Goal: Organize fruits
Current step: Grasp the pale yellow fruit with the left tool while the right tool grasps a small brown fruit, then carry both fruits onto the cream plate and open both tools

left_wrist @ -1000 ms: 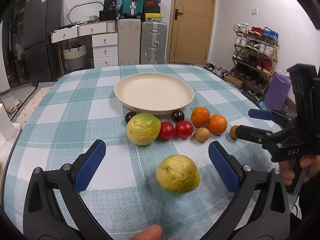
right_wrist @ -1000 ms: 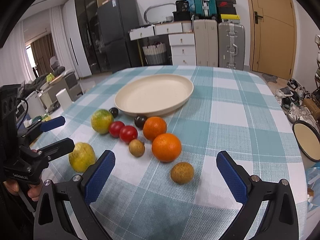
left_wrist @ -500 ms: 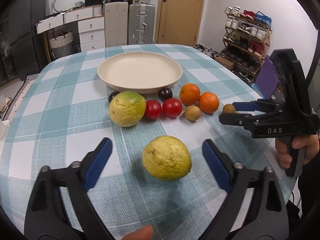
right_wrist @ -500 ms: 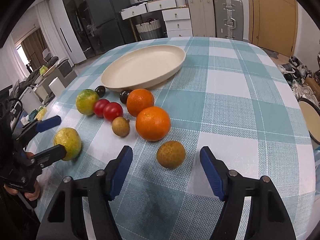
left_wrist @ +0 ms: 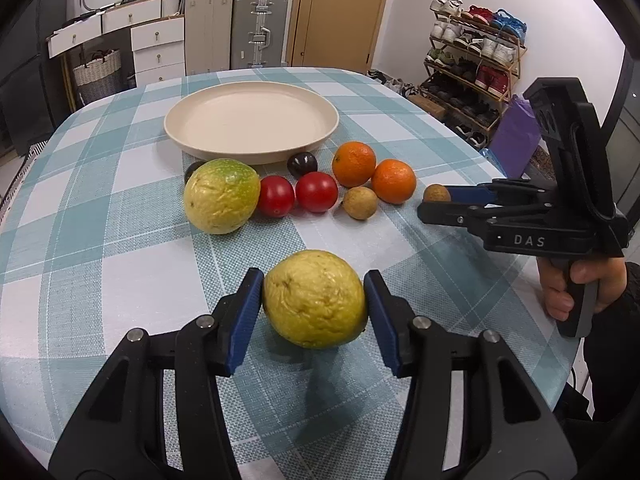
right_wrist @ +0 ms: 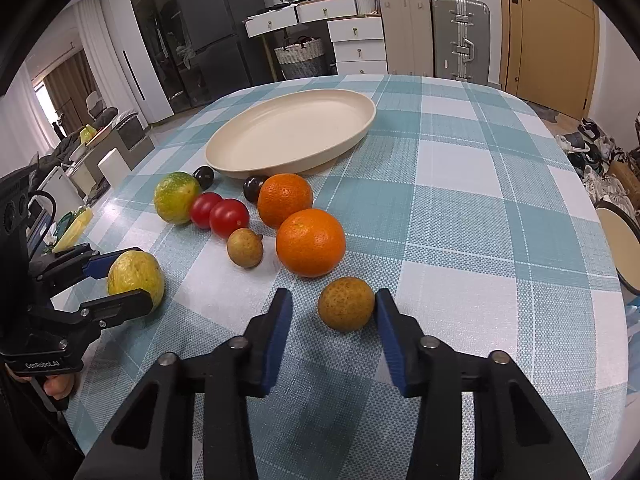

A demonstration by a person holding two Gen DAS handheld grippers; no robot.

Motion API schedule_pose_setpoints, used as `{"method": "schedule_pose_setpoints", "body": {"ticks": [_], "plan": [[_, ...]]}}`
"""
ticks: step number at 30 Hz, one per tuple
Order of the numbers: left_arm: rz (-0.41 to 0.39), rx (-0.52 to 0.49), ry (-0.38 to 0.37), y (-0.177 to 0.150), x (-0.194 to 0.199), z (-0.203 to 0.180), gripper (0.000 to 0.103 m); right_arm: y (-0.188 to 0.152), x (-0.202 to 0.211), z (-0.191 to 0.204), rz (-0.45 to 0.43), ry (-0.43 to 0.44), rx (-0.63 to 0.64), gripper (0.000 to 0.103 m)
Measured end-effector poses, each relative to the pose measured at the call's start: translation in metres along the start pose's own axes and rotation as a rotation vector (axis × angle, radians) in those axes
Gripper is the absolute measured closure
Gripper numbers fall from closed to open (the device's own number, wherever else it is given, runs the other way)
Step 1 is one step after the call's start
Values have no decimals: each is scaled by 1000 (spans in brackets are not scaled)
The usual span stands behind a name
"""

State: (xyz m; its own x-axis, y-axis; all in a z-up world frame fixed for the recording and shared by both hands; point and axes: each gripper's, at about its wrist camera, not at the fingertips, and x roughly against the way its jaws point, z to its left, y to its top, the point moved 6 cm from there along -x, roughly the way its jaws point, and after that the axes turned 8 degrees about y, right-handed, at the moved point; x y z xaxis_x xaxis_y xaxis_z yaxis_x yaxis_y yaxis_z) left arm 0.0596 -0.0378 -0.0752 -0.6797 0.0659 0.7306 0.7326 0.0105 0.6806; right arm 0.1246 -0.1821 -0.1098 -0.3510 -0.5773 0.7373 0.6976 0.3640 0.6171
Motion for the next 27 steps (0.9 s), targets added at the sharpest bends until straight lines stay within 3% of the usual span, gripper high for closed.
{"method": "schedule_pose_setpoints", "body": {"ticks": [3, 27], "plan": [[-11, 8, -5, 1, 3, 1, 54, 0, 0, 0, 0, -9, 2, 74], [-122, 106, 22, 36, 22, 26, 54, 24, 16, 28, -94, 60, 44, 74]]}}
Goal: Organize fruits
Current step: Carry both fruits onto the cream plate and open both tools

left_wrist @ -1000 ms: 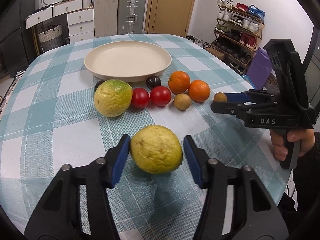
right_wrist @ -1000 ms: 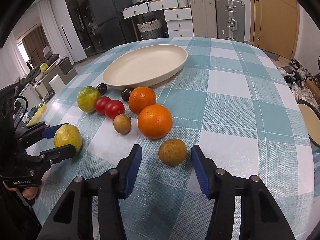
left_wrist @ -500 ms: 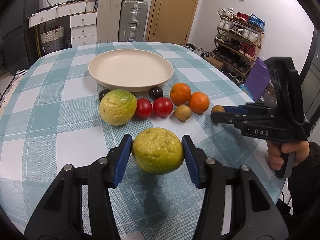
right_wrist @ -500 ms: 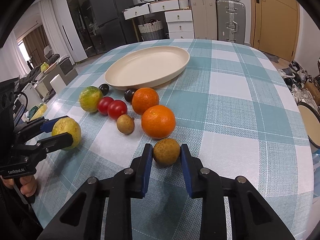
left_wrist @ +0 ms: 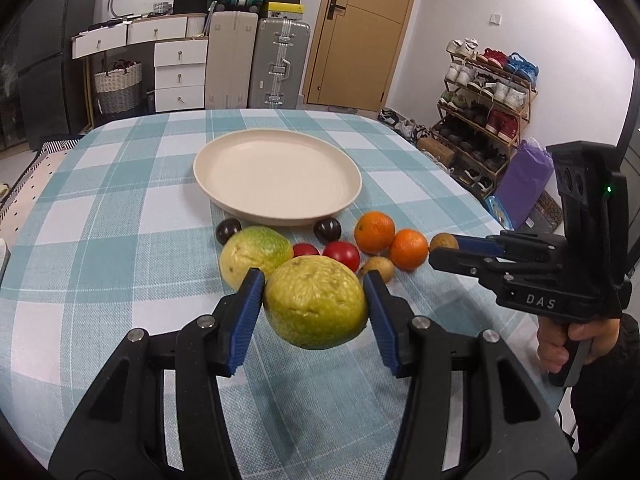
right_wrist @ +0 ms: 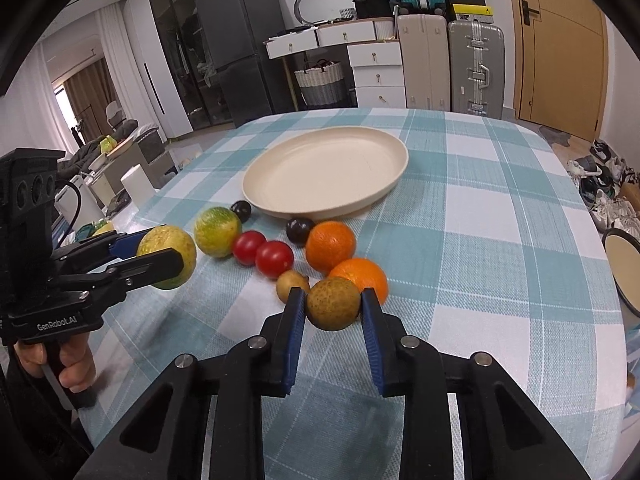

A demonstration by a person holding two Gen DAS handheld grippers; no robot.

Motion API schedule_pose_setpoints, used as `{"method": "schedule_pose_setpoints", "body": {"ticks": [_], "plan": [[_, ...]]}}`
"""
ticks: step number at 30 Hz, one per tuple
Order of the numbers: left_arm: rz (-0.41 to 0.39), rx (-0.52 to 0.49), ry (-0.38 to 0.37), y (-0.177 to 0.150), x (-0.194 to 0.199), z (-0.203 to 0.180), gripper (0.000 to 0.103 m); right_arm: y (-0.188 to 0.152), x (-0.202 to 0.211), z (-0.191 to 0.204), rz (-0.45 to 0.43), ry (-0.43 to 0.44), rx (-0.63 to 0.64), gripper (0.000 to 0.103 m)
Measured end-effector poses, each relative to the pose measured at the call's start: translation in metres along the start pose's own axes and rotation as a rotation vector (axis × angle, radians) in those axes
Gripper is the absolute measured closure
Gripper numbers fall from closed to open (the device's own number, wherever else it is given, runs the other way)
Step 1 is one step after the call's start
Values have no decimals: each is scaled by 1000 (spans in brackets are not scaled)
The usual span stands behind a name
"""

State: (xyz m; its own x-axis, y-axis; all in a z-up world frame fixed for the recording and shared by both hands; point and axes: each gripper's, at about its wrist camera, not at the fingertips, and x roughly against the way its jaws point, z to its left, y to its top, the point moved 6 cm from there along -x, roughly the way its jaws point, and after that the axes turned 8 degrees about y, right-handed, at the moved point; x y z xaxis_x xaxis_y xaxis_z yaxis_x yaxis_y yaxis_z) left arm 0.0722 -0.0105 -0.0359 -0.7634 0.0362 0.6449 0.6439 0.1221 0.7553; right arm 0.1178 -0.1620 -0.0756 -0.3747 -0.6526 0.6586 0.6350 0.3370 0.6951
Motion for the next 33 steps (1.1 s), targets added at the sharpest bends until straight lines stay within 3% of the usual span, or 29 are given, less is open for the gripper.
{"method": "schedule_pose_setpoints", "body": {"ticks": [14, 33], "plan": [[-54, 13, 37, 40, -6, 9, 54, 33, -1, 4, -44, 6, 8, 74], [-40, 20, 50, 67, -42, 15, 54, 66, -19, 3, -40, 7, 13, 74]]}}
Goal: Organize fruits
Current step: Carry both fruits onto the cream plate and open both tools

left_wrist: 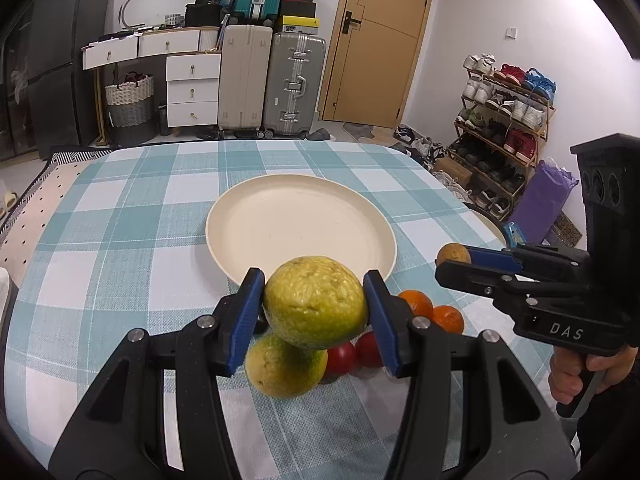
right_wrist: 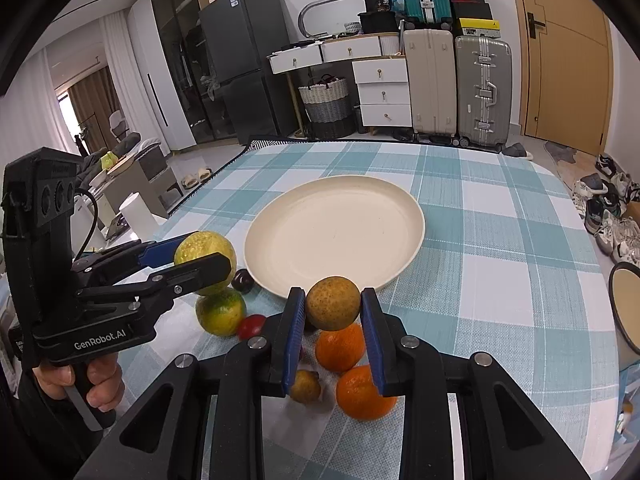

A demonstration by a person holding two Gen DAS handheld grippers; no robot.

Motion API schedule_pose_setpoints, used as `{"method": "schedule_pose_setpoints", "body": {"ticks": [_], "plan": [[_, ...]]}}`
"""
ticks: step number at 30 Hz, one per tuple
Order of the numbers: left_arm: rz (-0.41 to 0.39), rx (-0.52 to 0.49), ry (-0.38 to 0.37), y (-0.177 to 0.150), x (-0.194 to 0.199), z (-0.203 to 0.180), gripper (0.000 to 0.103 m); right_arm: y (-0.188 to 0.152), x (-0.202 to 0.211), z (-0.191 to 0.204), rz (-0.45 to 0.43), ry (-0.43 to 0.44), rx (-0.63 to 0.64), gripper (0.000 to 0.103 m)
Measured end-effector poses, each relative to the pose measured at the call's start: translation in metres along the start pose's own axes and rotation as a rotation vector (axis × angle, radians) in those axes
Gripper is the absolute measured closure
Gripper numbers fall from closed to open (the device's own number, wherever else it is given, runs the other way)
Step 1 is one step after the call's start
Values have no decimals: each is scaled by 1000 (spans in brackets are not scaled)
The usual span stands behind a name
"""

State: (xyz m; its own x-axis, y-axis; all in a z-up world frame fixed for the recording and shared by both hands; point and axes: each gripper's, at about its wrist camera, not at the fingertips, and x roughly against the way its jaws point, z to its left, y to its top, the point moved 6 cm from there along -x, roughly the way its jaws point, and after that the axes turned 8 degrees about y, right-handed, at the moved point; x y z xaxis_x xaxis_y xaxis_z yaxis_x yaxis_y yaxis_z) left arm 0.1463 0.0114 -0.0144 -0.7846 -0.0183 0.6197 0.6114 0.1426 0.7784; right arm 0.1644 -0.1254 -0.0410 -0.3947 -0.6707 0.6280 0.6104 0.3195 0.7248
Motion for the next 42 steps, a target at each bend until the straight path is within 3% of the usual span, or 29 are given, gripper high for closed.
{"method": "schedule_pose_setpoints", "body": {"ticks": [20, 42], "plan": [[36, 7, 23, 13, -49, 5, 54, 24, -39, -15, 23, -4, -41, 74], [97, -11, 45, 10, -78, 9, 54, 18, -70, -32, 101, -33, -71, 73]]}}
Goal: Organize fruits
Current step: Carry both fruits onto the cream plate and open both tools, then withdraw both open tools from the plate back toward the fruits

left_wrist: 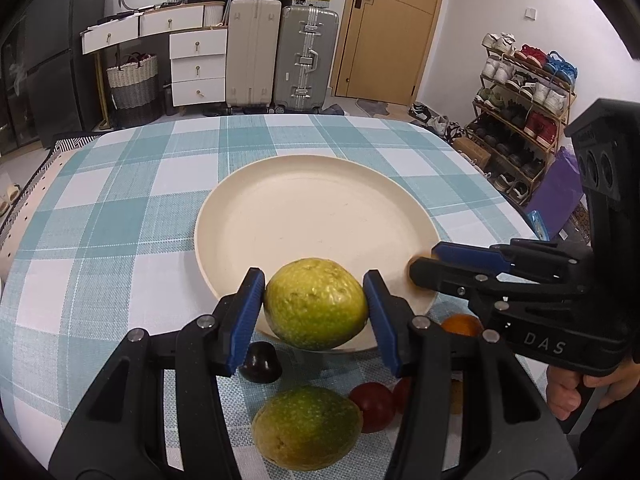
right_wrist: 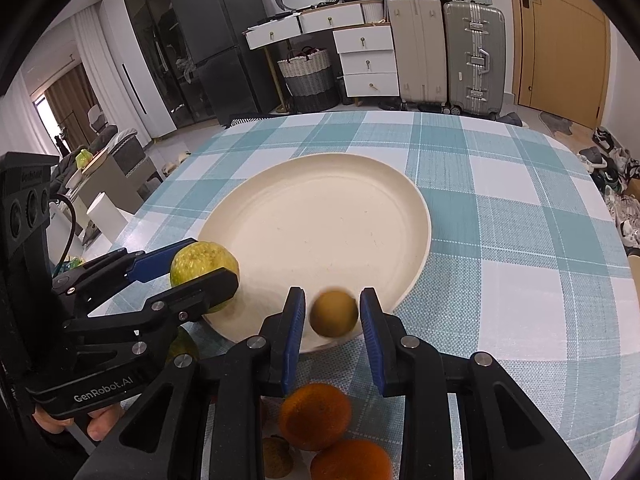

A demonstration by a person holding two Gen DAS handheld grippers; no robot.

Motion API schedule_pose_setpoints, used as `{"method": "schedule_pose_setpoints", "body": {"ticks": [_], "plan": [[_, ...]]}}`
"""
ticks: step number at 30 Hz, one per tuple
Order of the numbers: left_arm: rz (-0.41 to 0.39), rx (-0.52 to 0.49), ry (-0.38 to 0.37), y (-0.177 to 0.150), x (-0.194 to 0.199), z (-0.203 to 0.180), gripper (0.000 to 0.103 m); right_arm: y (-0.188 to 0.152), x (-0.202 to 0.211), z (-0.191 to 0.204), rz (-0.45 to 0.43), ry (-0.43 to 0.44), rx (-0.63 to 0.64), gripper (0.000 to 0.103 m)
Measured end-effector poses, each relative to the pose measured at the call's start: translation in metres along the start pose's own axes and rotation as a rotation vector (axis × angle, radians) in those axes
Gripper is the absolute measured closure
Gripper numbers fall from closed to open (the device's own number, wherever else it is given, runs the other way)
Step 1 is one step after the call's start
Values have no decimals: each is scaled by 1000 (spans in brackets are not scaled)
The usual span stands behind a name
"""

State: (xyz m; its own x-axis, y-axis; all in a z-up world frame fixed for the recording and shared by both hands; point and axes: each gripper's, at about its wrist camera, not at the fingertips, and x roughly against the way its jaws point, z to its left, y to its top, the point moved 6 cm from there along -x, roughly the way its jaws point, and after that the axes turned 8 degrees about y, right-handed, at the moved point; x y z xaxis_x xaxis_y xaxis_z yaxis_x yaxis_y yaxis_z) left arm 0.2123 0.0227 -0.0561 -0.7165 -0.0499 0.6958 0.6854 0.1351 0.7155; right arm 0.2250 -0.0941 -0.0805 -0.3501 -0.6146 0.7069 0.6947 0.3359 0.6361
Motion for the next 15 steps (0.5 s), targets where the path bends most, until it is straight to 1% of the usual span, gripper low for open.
{"method": "schedule_pose_setpoints", "body": {"ticks": [4, 6, 9, 10, 11, 12, 14, 15], "plan": [[-5, 11, -6, 3, 3, 1, 54, 1, 4, -1, -11, -8, -1, 70], [-14, 10, -6, 4, 6, 1, 54, 1, 9, -1, -18, -10, 6, 58], [-17, 8, -3, 4, 12, 3, 51, 0, 17, 0, -36, -16, 14, 46], [-18, 9, -1, 4, 14, 4, 45, 0, 19, 0, -36, -25, 16, 42], [-26, 12, 1, 4, 18, 5, 38, -1, 22, 0, -39, -33, 21, 33], [-33, 15, 4, 4, 22, 7, 35, -2, 25, 0, -46, -39, 26, 23], [-42, 24, 12, 2, 28, 10, 21, -4, 32, 0, -65, -54, 31, 13], [-45, 30, 15, 1, 32, 12, 19, -5, 34, -1, -72, -61, 31, 10]]}}
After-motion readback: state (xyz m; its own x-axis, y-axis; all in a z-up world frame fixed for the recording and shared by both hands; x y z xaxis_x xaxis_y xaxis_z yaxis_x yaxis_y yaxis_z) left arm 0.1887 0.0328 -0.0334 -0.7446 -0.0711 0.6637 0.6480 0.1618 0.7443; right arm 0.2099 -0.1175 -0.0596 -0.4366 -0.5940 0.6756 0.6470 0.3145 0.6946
